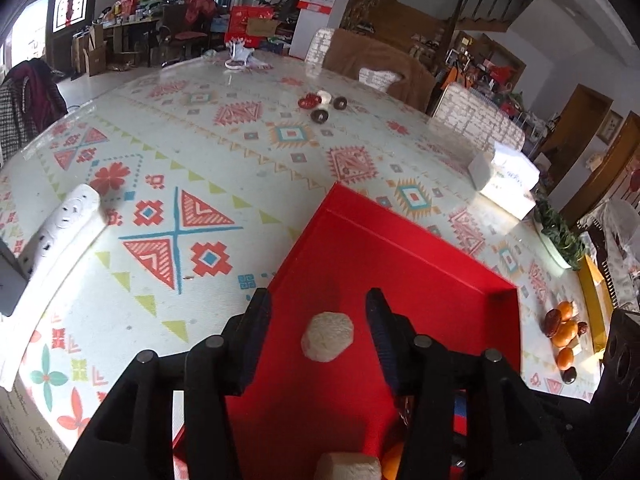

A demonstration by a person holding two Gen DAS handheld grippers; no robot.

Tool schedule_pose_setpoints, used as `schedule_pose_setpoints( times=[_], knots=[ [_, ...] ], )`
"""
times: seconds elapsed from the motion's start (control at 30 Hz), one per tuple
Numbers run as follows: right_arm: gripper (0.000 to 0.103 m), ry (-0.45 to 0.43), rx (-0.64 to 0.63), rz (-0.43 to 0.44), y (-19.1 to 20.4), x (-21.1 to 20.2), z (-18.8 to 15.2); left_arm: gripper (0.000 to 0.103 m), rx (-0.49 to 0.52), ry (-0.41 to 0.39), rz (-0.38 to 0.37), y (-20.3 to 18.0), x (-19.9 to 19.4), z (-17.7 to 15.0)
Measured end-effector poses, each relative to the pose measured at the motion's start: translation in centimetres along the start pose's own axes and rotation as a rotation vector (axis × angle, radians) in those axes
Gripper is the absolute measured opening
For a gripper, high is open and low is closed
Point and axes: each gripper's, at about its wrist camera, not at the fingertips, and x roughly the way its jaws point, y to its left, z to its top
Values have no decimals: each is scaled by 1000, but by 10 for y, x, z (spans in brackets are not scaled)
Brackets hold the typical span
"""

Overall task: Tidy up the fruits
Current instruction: 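Move both tools over the red tray and release the cake and date, then grasp a dark plum with the right tool while the left tool grasps a red date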

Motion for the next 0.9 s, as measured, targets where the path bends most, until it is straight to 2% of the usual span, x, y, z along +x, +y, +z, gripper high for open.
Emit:
schedule_pose_setpoints(
  times=[0.23, 0.4, 0.5, 0.63, 0.8, 0.9],
  knots=[
    [49, -131, 3, -6, -13, -66, -7, 68, 30, -94, -52, -38, -51, -2],
    [52, -233, 81, -58, -62, -133, -29, 76, 108, -111, -148, -94, -75, -14],
    [56, -291, 168, -125, -108, -173, -52, 77, 165, -90, -209, -133, -78, -26],
    [57, -314, 304, -205, -171, -207, -88, 78, 237, -55, -263, -181, -68, -46],
    [57, -269, 381, -251, -214, -204, -118, 78, 272, 48, -306, -224, -30, -71],
    [57, -240, 389, -253, -224, -191, -119, 78, 264, 111, -327, -240, -6, -80]
  ],
)
